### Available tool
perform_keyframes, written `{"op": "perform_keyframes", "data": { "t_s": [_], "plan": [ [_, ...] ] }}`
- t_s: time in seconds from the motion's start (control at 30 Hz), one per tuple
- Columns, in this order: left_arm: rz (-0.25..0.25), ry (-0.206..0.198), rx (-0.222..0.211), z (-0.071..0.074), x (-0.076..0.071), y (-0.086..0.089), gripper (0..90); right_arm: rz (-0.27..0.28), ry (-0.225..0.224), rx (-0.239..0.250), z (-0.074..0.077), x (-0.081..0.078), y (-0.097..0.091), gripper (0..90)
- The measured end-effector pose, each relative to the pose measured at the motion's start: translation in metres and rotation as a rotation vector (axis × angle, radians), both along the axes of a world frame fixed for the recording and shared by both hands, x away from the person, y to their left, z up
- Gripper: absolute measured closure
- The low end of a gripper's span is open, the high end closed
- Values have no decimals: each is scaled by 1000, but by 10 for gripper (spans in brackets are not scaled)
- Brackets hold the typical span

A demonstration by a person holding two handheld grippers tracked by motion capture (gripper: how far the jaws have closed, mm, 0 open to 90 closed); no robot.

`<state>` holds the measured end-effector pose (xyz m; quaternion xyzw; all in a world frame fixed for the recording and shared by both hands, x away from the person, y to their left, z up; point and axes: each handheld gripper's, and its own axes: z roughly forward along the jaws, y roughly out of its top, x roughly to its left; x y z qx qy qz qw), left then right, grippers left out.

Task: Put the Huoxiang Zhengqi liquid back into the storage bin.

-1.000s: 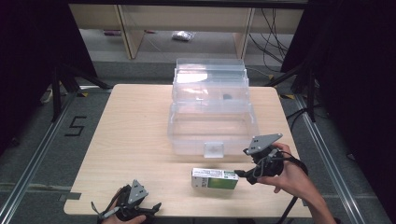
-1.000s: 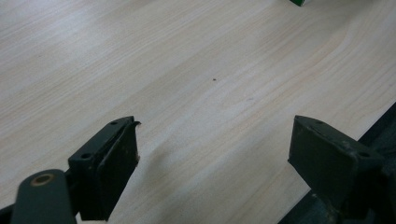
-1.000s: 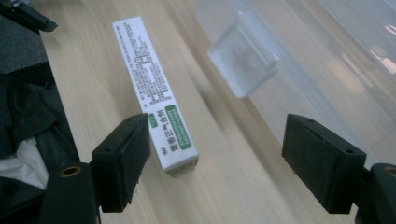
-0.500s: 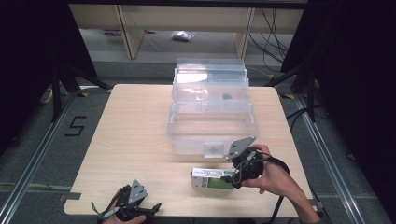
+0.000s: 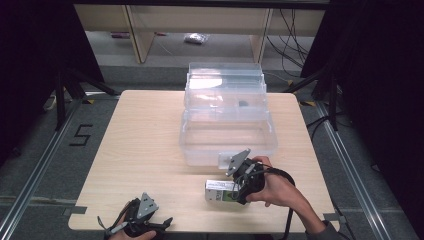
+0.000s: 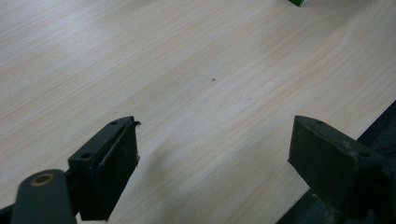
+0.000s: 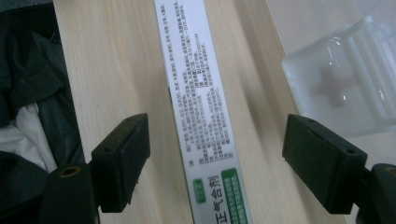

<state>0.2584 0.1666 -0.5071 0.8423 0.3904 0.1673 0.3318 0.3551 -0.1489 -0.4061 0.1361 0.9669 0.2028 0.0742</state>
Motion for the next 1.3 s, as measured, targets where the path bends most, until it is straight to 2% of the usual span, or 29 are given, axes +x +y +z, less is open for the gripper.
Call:
{"op": "perform_keyframes", "data": {
  "t_s": [0.07,0.13,0.2,0.23,0.33,0.4,0.57,0.63,0.7,0.73,0.8,0.83,0.87,0.93,0.97,1.0,1.03,1.07,1.1,1.17,1.2,1.23,1.27,1.3],
  "plan": [
    [-1,1,0,0,0,0,151,5,8,-16,-2,1,4,243],
    [0,0,0,0,0,0,151,34,20,-30,-4,3,7,247],
    [-2,-1,1,0,0,0,151,25,30,-51,-6,2,10,256],
    [-3,0,0,0,0,0,151,39,22,-55,-8,3,11,259],
    [-5,4,-2,1,-1,0,151,48,35,-78,-11,4,12,277],
    [-6,3,-2,0,-1,0,151,23,36,-95,-13,2,13,295],
    [-3,5,-2,0,-1,0,151,38,49,-103,-17,4,14,338],
    [0,2,0,0,0,0,151,9,61,-128,-18,3,14,352],
    [-1,1,0,0,0,0,151,44,57,-122,-20,6,14,373],
    [-1,0,0,0,0,0,151,6,72,-134,-20,4,15,382],
    [-2,1,1,0,0,0,151,16,63,-140,-22,4,15,400],
    [-1,0,1,0,0,0,151,76,44,-142,-23,8,15,405],
    [-1,1,1,0,0,0,151,34,59,-153,-23,6,16,408],
    [-2,0,5,0,0,0,151,59,57,-141,-25,7,17,418],
    [-3,0,5,0,0,0,151,43,80,-142,-25,6,18,423],
    [-2,1,5,0,0,1,151,18,80,-151,-26,5,19,425],
    [-1,1,5,0,0,1,151,48,69,-157,-27,7,20,429],
    [0,2,0,1,0,1,151,56,70,-153,-28,8,20,435],
    [0,1,0,0,0,1,151,23,89,-163,-28,7,20,442],
    [-2,1,5,0,0,1,151,69,64,-179,-29,11,19,454],
    [-2,2,0,0,0,0,151,69,67,-182,-29,11,19,458],
    [-2,2,0,0,0,0,151,102,59,-182,-30,14,19,462],
    [-2,1,0,0,0,0,151,70,70,-190,-30,12,19,467],
    [-2,1,1,0,0,0,151,60,81,-194,-30,11,20,471]
  ]
}}
